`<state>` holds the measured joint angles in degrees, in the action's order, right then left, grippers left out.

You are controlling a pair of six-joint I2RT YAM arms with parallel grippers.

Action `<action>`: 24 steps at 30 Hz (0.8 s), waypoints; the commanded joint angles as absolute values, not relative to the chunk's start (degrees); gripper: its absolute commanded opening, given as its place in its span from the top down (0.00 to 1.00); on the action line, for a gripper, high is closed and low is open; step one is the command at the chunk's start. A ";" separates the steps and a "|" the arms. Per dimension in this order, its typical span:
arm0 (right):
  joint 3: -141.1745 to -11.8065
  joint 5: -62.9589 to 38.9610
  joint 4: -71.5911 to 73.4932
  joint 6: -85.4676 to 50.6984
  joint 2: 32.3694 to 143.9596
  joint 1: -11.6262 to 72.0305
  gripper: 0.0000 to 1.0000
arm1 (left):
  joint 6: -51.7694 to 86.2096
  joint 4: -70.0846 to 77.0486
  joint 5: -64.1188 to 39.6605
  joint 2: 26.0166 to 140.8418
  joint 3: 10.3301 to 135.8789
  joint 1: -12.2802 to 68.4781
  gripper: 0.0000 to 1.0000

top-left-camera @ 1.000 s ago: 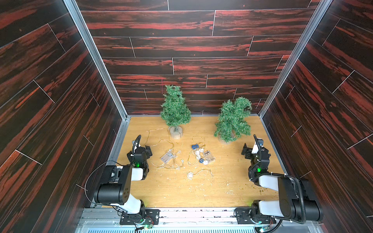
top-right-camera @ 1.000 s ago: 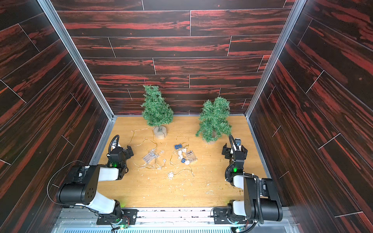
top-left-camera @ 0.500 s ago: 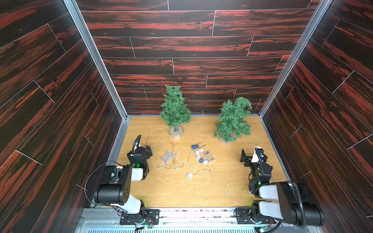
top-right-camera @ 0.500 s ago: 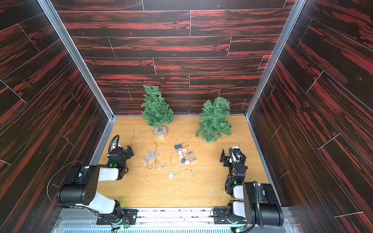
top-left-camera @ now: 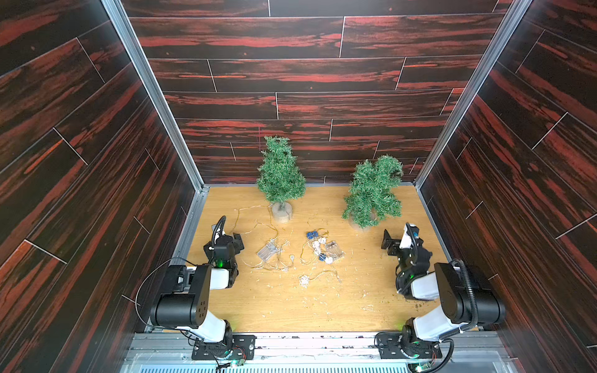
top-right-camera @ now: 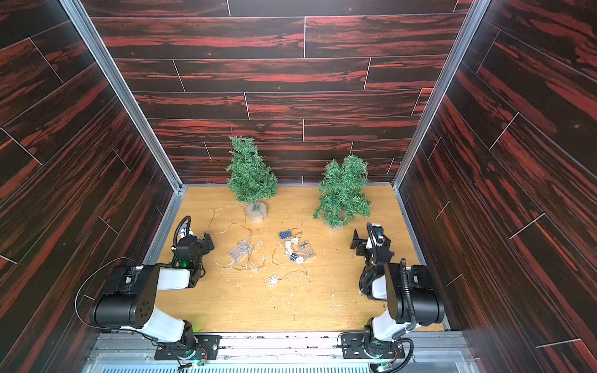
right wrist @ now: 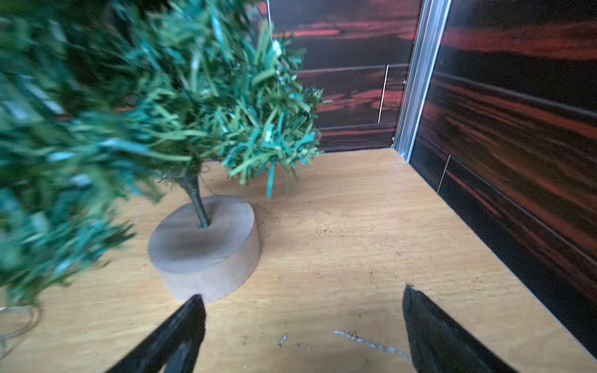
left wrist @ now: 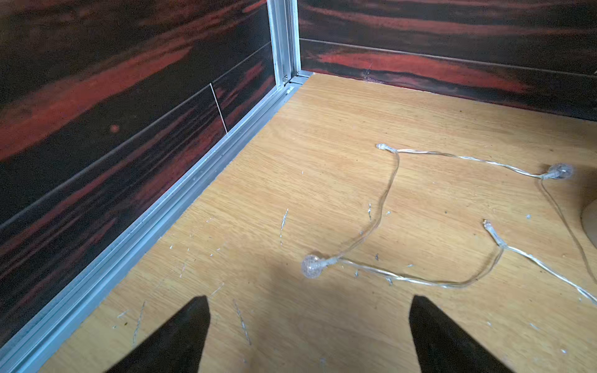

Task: Remove string lights from the small christmas tree
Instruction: Reset both arms

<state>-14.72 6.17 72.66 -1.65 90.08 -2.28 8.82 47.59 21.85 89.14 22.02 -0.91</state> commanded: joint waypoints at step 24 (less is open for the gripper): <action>-16.79 5.28 67.49 -2.13 89.74 -2.65 0.01 | 8.00 47.43 21.08 87.80 23.60 -0.97 0.00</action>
<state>-16.23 5.91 66.78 -1.91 90.04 -2.37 8.73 47.59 21.39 89.14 22.11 -0.91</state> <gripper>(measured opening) 0.988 0.997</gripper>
